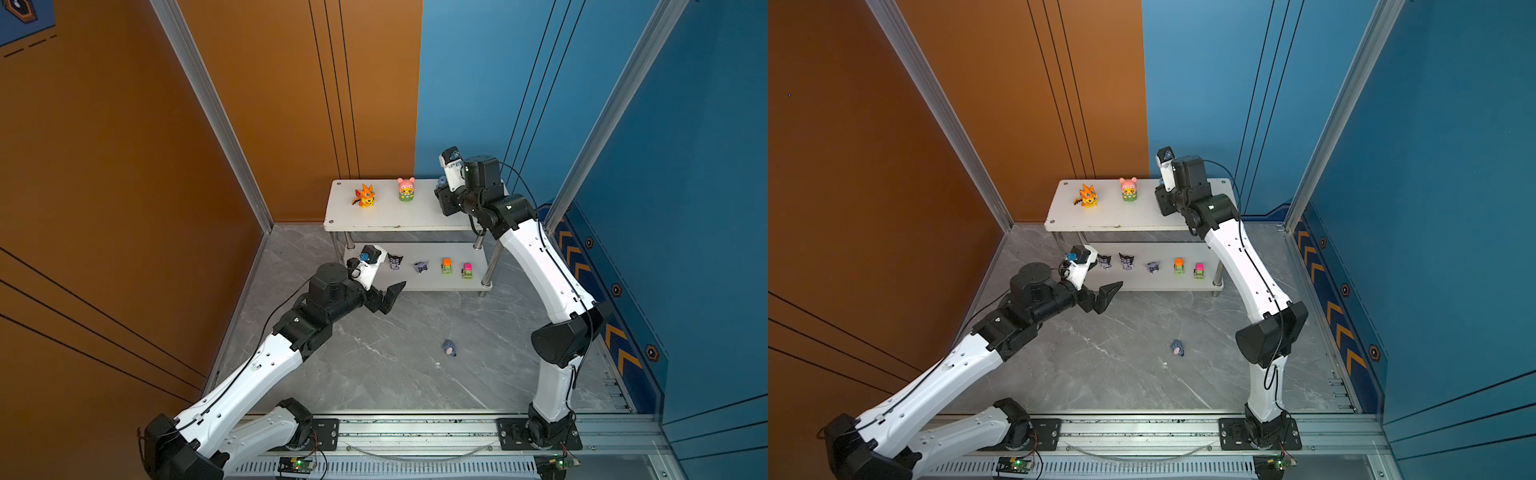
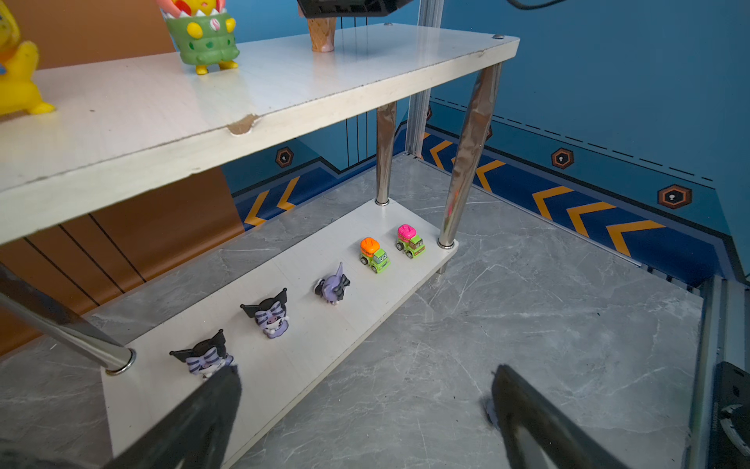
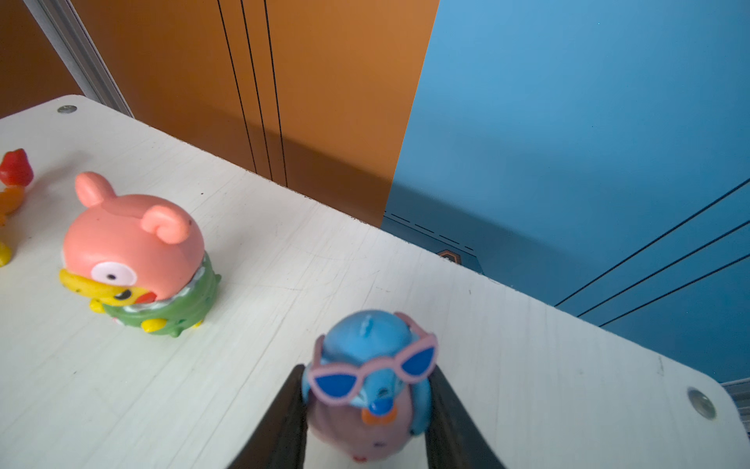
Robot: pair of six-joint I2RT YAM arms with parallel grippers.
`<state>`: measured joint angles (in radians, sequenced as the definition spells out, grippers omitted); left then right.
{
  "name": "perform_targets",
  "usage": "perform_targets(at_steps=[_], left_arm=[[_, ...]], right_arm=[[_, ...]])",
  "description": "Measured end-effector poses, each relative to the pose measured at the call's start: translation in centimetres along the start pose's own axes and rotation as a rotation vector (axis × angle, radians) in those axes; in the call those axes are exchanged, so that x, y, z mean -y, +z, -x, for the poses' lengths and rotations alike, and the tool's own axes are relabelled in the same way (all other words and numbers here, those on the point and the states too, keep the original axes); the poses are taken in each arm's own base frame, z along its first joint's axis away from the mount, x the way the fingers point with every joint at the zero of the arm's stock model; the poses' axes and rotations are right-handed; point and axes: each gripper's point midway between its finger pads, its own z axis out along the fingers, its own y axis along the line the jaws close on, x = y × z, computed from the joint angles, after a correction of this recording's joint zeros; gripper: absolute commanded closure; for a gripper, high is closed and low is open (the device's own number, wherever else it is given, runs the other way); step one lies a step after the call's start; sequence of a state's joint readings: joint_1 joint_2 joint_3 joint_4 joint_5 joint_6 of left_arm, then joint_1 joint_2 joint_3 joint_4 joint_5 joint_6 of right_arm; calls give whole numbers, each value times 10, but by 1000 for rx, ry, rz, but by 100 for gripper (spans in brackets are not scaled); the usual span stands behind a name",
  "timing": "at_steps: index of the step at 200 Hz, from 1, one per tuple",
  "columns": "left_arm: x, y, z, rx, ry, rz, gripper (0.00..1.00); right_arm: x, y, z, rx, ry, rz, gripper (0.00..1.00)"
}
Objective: Organize plastic toys on shelves
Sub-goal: Place the plastic toy on the shelf.
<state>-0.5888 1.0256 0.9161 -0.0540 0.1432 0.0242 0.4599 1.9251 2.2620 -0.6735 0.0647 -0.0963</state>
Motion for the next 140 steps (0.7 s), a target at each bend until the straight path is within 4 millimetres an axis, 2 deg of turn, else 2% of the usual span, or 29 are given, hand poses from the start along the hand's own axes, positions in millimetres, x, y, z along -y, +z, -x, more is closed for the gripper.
perform_targets(at_steps=[14, 47, 93, 117, 140], left_arm=[[0, 0, 0, 0, 0, 0, 2], [0, 0, 0, 2, -7, 0, 2], [0, 0, 0, 2, -7, 0, 2], [0, 0, 0, 2, -7, -1, 2], [1, 0, 0, 2, -7, -3, 2]], right_arm=[[0, 0, 0, 2, 6, 5, 52], [3, 1, -8, -20, 24, 12, 34], [2, 7, -22, -58, 37, 30, 21], [0, 4, -22, -59, 41, 47, 20], [-1, -7, -21, -52, 50, 56, 20]])
